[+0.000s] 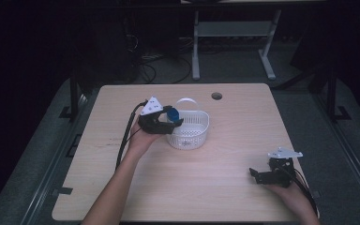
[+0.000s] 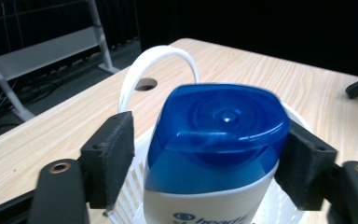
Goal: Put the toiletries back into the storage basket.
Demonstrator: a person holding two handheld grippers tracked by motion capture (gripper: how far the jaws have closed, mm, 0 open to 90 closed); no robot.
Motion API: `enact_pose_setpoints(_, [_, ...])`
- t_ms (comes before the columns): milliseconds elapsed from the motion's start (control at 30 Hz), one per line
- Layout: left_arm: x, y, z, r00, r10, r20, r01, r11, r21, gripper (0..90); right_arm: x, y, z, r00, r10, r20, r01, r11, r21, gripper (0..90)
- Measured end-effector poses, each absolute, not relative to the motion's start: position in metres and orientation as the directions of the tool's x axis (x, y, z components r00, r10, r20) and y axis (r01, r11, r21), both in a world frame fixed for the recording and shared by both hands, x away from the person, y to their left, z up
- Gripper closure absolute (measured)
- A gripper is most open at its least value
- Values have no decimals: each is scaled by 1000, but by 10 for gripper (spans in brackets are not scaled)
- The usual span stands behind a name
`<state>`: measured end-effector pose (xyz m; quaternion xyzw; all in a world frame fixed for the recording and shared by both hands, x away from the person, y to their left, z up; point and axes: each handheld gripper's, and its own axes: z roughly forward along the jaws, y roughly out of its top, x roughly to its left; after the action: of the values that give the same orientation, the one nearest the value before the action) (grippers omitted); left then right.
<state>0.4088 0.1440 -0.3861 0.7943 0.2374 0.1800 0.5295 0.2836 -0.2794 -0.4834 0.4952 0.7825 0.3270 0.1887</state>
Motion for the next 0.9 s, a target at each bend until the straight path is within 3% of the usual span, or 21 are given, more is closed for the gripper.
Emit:
enact_pose_setpoints(167, [408, 145, -385, 818, 574, 28, 191, -317, 929, 138, 284, -279, -483, -439, 898, 28, 651, 297, 698, 5])
enact_pose_setpoints(900, [388, 172, -363, 815, 578, 37, 215, -361, 907, 132, 282, -280, -483, -445, 895, 26, 648, 301, 700, 5])
